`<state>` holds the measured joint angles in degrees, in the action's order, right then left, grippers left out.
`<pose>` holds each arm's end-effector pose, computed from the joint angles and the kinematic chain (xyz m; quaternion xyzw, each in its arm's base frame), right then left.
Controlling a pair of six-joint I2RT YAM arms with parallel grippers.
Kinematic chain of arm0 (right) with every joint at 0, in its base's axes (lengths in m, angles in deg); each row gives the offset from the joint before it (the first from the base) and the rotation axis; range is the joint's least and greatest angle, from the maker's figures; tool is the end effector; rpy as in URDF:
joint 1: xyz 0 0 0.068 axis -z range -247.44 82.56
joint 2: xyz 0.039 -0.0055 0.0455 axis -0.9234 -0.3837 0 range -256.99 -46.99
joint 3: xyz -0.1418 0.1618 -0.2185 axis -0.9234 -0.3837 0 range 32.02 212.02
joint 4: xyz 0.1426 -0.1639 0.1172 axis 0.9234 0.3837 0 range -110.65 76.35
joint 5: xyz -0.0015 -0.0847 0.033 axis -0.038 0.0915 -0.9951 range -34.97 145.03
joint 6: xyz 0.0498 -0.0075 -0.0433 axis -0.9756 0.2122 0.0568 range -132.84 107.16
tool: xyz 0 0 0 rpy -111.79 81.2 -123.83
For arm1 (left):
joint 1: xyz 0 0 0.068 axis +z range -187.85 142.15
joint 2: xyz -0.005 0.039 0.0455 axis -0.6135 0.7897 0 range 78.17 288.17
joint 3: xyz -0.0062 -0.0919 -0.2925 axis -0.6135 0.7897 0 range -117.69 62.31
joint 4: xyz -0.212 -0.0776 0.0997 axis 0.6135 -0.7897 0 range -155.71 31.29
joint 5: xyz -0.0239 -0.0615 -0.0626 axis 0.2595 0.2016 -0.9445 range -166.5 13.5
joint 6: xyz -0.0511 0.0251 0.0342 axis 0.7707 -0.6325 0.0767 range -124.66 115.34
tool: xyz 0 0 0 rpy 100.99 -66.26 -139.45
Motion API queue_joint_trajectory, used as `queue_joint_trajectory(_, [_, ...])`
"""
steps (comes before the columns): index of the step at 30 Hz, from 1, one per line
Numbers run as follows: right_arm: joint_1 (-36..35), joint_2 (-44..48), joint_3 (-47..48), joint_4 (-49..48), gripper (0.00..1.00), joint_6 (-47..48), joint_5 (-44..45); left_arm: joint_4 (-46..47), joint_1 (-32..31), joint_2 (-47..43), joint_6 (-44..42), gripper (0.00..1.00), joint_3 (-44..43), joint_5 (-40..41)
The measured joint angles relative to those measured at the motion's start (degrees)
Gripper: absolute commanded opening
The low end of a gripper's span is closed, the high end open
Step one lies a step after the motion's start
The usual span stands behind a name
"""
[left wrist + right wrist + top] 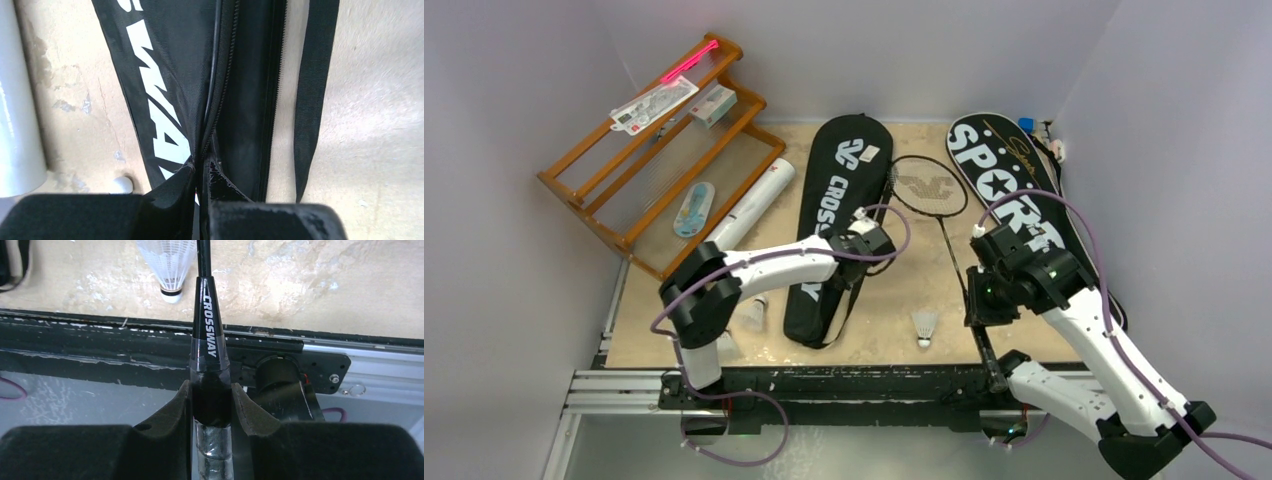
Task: Pack up the badminton gear
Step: Open the racket bag at the center of the board, then place the racket in the racket bag.
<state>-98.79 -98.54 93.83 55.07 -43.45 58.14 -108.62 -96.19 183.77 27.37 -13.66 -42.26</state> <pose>0.0885 0.0505 0.3323 -0.0006 0.9768 0.0866 0.1957 0.2092 -0.2830 0.2244 0.1905 0.9329 0.1448 0.2693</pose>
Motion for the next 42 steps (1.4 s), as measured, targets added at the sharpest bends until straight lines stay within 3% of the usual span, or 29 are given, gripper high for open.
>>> queue_joint_trajectory(7, [-4.33, -2.43, 0.02, 1.79, 0.00, -1.99, 3.26, 6.80, 6.64, -9.31, -2.25, 0.00, 3.91, -7.82])
queue_joint_trajectory(18, [-10.97, -6.19, -0.87, -1.88, 0.00, -5.05, 4.87, 10.71, 10.08, -17.53, -4.02, 0.00, 4.52, -13.33])
queue_joint_trajectory(35, [-21.27, -11.26, 1.31, -10.19, 0.00, -6.91, 1.86, 12.90, 10.73, -18.25, -4.66, 0.00, 4.74, -18.01])
queue_joint_trajectory(42, [-22.25, -11.52, 1.31, -13.27, 0.00, -7.34, 1.95, 13.57, 11.08, -17.90, -4.85, 0.00, 5.90, -19.98])
